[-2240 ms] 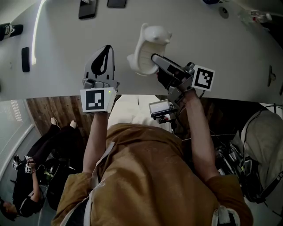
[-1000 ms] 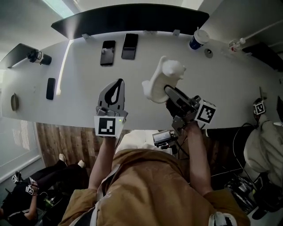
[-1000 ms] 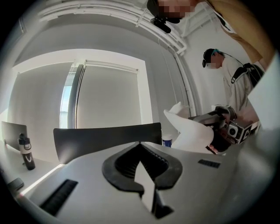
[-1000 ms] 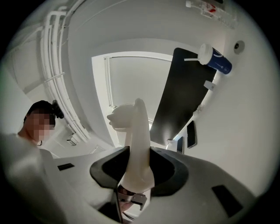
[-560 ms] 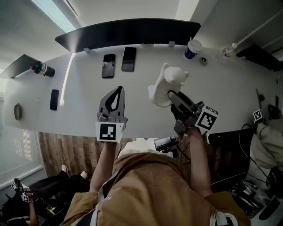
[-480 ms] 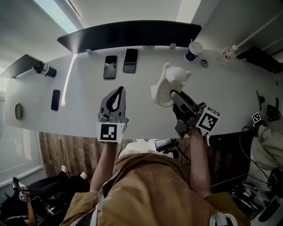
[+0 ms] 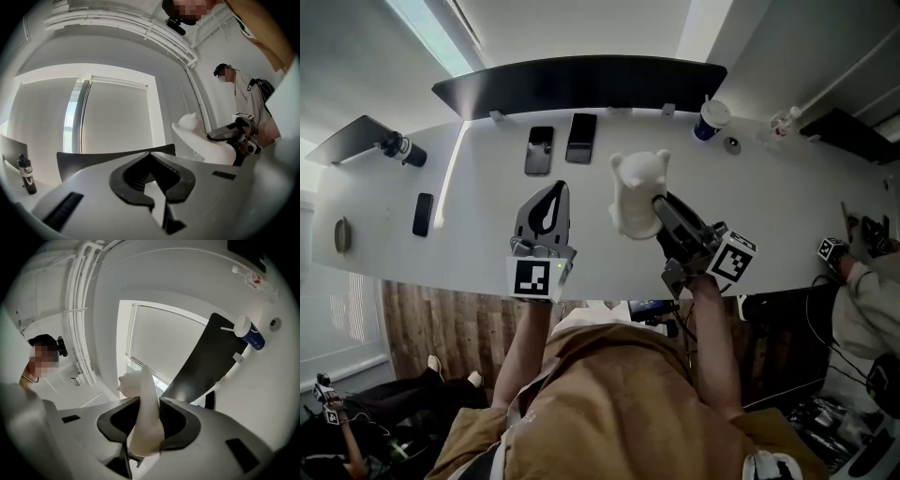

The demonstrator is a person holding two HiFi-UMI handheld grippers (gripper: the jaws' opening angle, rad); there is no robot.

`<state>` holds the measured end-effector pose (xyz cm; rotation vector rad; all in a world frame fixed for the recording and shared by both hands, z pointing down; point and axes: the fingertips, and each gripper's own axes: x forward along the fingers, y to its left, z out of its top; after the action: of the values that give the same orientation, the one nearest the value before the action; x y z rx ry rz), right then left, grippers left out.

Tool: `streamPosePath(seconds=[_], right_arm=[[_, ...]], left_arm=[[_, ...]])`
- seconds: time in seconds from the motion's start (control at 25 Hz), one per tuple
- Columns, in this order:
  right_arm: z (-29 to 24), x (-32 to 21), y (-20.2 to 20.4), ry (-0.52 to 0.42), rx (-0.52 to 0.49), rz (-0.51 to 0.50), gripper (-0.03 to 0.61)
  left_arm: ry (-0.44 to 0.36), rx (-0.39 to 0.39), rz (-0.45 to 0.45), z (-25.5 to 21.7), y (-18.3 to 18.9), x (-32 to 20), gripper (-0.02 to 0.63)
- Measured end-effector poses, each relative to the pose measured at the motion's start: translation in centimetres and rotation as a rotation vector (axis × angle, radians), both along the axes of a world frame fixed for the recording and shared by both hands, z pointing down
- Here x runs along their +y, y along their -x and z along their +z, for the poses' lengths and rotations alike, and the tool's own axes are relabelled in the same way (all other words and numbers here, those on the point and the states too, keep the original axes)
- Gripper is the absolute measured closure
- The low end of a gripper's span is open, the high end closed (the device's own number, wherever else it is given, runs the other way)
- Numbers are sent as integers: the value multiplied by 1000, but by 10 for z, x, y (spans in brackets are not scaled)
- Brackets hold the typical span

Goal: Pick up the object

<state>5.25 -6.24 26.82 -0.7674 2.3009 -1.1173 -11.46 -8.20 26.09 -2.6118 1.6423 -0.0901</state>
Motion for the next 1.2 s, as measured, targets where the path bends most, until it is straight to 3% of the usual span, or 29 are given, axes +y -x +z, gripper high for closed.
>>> streamPosePath(seconds=[0.52,1.2], right_arm=[[-25,4,-12,-124,-3,98,439],[-36,11,-26,-171,-11,157,440]], left_arm=[[-11,10,19,-6,-12,13,607],[-26,22,25,-11,-18,18,607]])
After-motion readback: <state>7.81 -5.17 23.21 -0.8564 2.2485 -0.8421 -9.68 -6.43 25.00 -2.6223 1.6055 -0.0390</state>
